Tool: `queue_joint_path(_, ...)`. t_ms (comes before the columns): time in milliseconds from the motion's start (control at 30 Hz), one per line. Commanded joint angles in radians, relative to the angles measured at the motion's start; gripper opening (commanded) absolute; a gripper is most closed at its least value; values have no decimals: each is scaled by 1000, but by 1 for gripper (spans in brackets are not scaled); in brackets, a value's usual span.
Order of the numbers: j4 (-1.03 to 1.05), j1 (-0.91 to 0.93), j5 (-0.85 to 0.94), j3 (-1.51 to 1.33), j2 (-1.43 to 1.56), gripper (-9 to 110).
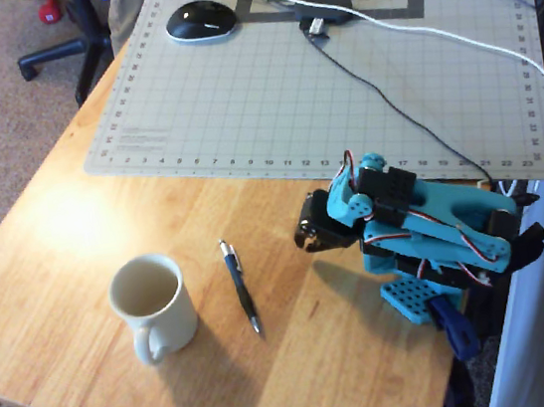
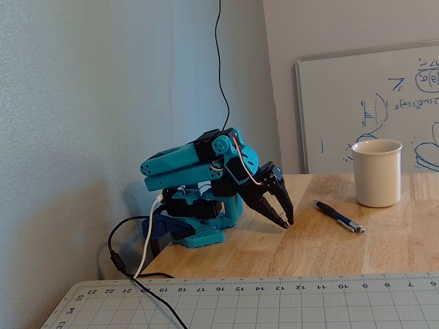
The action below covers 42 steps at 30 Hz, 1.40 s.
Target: Grasp a pen and put it in a mug.
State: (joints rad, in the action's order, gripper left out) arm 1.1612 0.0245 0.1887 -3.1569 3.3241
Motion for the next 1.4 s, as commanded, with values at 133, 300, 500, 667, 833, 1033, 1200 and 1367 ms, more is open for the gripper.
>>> queue_joint_path(133,3,-3,-3,17,29,3)
queue_joint_path(300,3,-3,-5,17,29,3)
queue_joint_path(500,3,-3,6,17,29,3)
queue_joint_path(667,0,-44,11,26,23,3)
queue_joint_path(833,-34,-184,9,41,-67,4)
queue_joint_path(1033,-57,-258,9,233,-422,20)
queue_joint_path(1200,-57,-377,9,436,-753,27)
queue_joint_path(1367,-57,-440,11,670,-1039,26)
